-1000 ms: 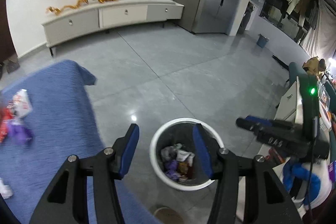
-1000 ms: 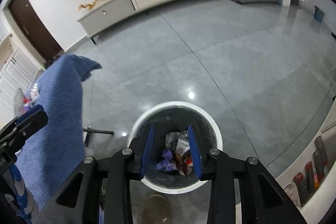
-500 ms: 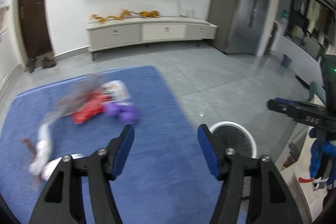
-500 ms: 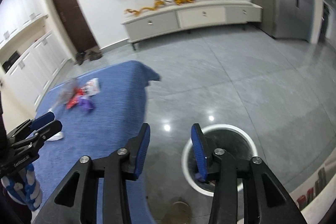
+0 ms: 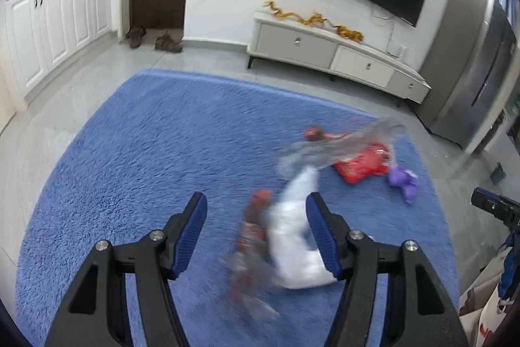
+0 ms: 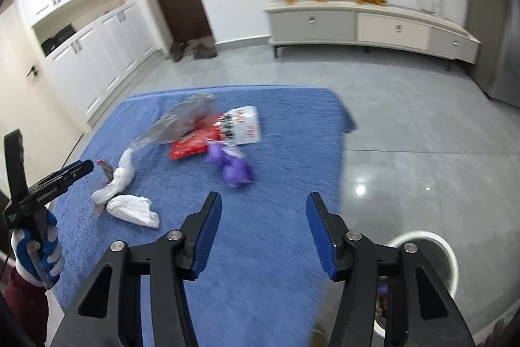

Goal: Collect trash
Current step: 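Grasp the clear plastic wrap with the left gripper while the right gripper grasps a purple bag, then carry both items over the white bin and open both grippers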

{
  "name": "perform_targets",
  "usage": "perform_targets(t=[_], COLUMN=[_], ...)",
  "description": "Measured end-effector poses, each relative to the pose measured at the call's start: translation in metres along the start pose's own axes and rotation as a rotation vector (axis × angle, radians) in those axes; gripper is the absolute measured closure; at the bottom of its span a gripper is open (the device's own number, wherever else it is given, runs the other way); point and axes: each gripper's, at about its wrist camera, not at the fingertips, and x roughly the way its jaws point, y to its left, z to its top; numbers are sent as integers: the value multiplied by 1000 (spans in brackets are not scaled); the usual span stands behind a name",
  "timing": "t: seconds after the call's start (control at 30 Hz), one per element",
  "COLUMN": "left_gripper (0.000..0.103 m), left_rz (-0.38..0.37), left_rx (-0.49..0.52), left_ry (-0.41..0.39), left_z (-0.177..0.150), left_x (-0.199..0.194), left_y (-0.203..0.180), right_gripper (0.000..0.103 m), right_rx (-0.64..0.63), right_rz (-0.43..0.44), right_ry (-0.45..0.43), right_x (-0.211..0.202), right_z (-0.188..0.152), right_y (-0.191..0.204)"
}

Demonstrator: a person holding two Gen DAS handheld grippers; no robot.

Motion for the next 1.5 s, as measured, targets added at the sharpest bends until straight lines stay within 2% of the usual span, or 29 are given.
perform_targets(t=[0.13,0.17,0.33,0.43,0.5,0.53,0.63,0.73,0.93,1.07,1.17,1.3,1.5], left_gripper=[58,61,87,91,92,93,93,93,93,93,93,93,93], left_rz=[-22,-26,-46,-54,-50,-44,-34,-17,-11,-53,-116,-203,-330], left_rx=[-14,-15,-5,6,15,20,23,31,62,111,163,239,330], left_ry=[51,62,99,95,88,82,72,53,-5,-32,-30,-16,44], left_z=[-5,-6,-11,-10,-7,-7,-4,-3,7,11,10,3,-16], left_x=[24,30,47,47,47,45,38,23,-19,-43,-50,-51,-32], left_y=[15,16,19,19,14,13,14,13,-8,-46,-94,-167,-281], right_gripper=[43,42,41,41,45,57,66,70,70,70,70,70,70], right_rx=[-43,-54,-77,-90,-91,-93,-102,-111,-94,-73,-52,-5,104], right_rz=[42,43,18,14,27,28,34,51,94,98,79,20,-103], right_ry=[40,51,91,107,122,127,130,126,67,15,-16,-53,-79], right_x=[43,55,103,121,130,134,133,121,69,25,-8,-51,-99], right_z=[15,19,30,34,35,33,29,22,9,-2,-12,-27,-56], right_y=[23,28,35,37,37,39,39,37,27,10,-12,-51,-135])
